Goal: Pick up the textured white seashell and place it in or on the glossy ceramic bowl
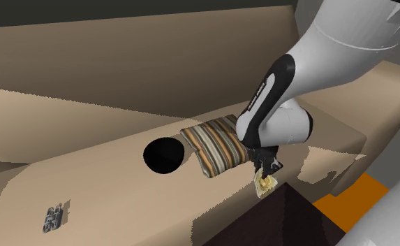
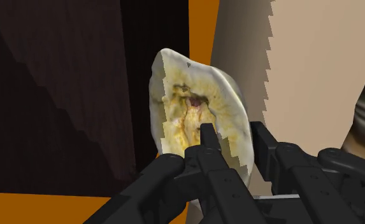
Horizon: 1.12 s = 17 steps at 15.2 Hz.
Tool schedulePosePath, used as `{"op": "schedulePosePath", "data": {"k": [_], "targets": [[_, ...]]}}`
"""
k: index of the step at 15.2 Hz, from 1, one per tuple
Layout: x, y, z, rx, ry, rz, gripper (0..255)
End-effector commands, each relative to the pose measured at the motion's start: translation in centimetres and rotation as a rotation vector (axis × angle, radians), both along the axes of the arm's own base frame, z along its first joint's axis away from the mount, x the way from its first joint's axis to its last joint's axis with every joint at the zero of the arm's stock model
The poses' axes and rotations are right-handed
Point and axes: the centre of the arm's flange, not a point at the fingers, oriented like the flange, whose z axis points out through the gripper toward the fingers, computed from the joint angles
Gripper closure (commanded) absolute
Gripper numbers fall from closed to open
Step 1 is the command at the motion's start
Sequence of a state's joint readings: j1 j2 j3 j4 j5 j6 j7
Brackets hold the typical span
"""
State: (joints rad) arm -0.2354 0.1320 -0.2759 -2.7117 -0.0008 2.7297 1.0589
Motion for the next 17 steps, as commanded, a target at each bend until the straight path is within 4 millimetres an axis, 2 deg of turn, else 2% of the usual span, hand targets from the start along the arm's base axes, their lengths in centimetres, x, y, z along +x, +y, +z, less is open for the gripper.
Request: {"op": "schedulePosePath", "data": {"k": [1,15,17], "targets": [[0.1,0.0,1.1,0.000,0.000,0.000,255],[0.1,0.0,8.3,0.000,0.000,0.000,255],[2.3,1.4,8.5,0.000,0.000,0.000,255]]}}
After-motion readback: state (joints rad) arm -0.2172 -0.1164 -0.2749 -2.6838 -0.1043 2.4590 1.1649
